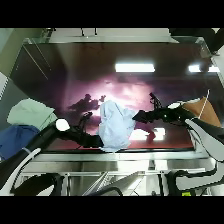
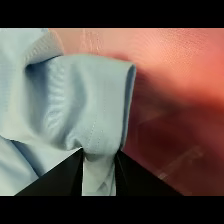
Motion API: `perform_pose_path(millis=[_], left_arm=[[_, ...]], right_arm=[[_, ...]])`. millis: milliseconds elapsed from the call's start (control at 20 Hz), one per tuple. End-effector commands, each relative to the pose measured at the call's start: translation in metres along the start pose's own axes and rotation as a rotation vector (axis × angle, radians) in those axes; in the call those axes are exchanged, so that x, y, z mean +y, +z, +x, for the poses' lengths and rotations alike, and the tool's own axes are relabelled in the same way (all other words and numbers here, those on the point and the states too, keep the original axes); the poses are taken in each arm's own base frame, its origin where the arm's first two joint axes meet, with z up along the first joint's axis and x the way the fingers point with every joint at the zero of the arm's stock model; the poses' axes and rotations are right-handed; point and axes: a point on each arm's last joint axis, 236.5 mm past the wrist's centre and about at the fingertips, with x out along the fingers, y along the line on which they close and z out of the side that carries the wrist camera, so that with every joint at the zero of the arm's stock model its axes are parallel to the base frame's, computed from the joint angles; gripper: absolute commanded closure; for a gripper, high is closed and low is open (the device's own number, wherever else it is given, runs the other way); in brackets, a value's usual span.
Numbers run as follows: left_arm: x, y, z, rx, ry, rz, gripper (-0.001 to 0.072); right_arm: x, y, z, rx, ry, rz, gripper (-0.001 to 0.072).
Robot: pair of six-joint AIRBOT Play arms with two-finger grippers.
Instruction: Fold the shirts.
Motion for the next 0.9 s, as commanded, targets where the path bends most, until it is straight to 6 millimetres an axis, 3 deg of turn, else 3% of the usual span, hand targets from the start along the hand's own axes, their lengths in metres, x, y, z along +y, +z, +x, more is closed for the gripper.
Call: perform_pose_path(millis=[0, 100, 300, 600, 700, 750, 850], left_arm=[[0.019, -0.001, -0.007, -0.123, 0.007, -0.081, 0.0264], [0.038, -0.004, 0.003, -0.163, 0.033, -0.124, 0.0264], [0.05, 0.002, 0.022, -0.177, 0.023, -0.166, 0.0264], [0.036, 0.036, 0.055, -0.132, 0.024, -0.067, 0.028], [0.033, 0.04, 0.061, -0.095, 0.013, -0.065, 0.0557], [0.03, 0.041, 0.061, -0.081, 0.008, -0.049, 0.0675], [0.024, 0.04, 0.059, -0.065, -0.006, -0.034, 0.0685]], right_arm=[[0.01, 0.005, 0.0, -0.019, 0.042, 0.013, 0.0483], [0.01, 0.005, 0.0, -0.019, 0.042, -0.008, 0.0483], [0.012, 0.004, 0.001, -0.015, 0.044, -0.01, 0.0483], [0.014, 0.001, 0.001, -0.004, 0.053, -0.011, 0.0473], [0.014, 0.001, 0.001, -0.004, 0.053, -0.011, 0.0337], [0.014, 0.001, 0.001, -0.004, 0.053, -0.011, 0.0345], [0.014, 0.001, 0.001, -0.005, 0.052, -0.01, 0.0345]])
